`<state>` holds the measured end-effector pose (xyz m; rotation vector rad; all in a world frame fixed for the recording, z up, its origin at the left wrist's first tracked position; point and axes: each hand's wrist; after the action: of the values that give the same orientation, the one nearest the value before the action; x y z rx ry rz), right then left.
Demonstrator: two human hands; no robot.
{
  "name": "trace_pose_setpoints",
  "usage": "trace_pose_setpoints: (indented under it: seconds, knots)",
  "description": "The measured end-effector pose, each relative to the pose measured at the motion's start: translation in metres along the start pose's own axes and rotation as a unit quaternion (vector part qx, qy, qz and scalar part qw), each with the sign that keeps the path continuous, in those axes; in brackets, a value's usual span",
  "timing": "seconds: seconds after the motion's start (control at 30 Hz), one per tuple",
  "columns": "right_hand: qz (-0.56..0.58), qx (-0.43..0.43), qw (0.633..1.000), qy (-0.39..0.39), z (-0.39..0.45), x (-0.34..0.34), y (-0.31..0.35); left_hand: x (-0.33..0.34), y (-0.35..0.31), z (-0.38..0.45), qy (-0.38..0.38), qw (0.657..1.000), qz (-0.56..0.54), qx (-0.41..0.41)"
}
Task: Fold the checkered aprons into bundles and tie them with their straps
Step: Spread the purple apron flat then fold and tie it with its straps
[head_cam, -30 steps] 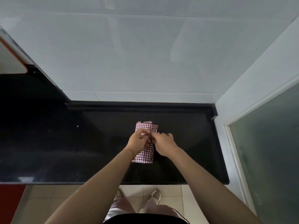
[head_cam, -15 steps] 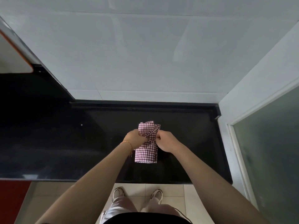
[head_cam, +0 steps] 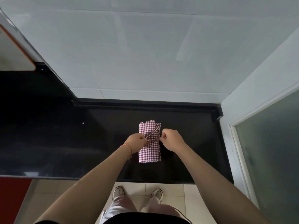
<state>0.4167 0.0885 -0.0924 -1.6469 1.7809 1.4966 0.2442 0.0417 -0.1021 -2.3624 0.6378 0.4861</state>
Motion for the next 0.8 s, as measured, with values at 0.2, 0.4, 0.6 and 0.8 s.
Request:
trace_pose_setpoints:
  seconds: [0.2, 0.4, 0.6, 0.8]
  knots:
    - [0.058, -0.018, 0.998, 0.021, 0.001, 0.003, 0.005, 0.003, -0.017, -0.01, -0.022, 0.99, -0.128, 0.046]
    - [0.062, -0.017, 0.998, 0.029, 0.001, 0.005, 0.004, 0.012, -0.014, -0.008, -0.015, 0.982, -0.183, 0.049]
    - [0.105, -0.027, 0.992, 0.062, 0.001, -0.013, 0.013, 0.019, -0.012, 0.001, -0.062, 0.986, -0.135, 0.075]
    - [0.127, -0.039, 0.99, 0.045, 0.009, -0.023, 0.02, 0.021, -0.013, 0.001, -0.037, 0.993, -0.034, 0.109]
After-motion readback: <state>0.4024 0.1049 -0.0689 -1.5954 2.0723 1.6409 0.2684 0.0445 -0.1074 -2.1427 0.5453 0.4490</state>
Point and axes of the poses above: each hand's wrist, its own z-axis towards the middle knuckle, its own x-axis out of the palm, y = z × x, and after that the axes turned 8 degrees about -x, right-handed
